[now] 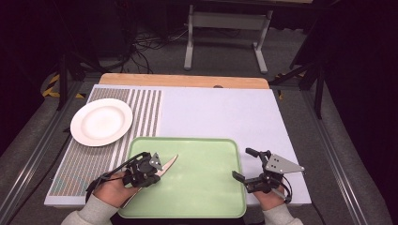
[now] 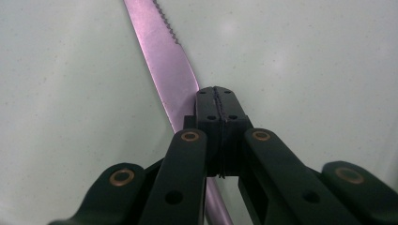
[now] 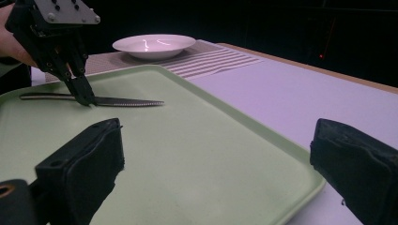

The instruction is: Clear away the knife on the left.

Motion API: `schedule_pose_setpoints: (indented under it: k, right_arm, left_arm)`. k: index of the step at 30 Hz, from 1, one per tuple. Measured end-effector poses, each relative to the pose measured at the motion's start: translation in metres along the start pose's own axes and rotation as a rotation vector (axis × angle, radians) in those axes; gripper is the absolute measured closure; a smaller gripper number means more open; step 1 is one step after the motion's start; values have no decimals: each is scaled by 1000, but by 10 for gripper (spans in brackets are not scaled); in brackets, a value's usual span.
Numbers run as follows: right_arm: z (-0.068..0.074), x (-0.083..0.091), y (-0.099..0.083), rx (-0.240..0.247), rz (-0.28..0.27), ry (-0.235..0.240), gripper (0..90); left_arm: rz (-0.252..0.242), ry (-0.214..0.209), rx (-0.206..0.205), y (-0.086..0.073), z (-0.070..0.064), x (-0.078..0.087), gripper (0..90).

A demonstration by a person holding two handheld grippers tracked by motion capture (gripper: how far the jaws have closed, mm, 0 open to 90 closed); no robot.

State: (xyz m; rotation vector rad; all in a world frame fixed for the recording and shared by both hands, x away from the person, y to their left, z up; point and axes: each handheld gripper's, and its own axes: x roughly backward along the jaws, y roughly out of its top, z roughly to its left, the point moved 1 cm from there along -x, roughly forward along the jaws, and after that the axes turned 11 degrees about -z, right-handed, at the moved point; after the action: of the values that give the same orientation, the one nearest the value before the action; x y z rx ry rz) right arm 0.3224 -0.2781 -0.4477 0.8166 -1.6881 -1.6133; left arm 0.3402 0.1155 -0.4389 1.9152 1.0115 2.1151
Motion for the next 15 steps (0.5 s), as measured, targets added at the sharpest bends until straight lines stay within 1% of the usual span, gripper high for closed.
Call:
schedule_pose_setpoints:
  k: [4,8,9,10,15]
  right_arm:
    - [0,0,0,-1,1,-1,37]
    - [0,0,0,-2,1,-2,37]
    - [0,0,0,-1,1,-2,37]
    - [0,0,0,-2,0,-1,37]
    - [0,0,0,-4,0,-2,37]
  left_arm:
    - [-2,18,11,-3,3,2,897]
    - [-11,19,25,-6,6,3,897]
    - [-11,25,35,-7,7,4,897]
    - [-12,29,32,-8,9,4,897]
    - [-16,38,55,-11,12,6,897]
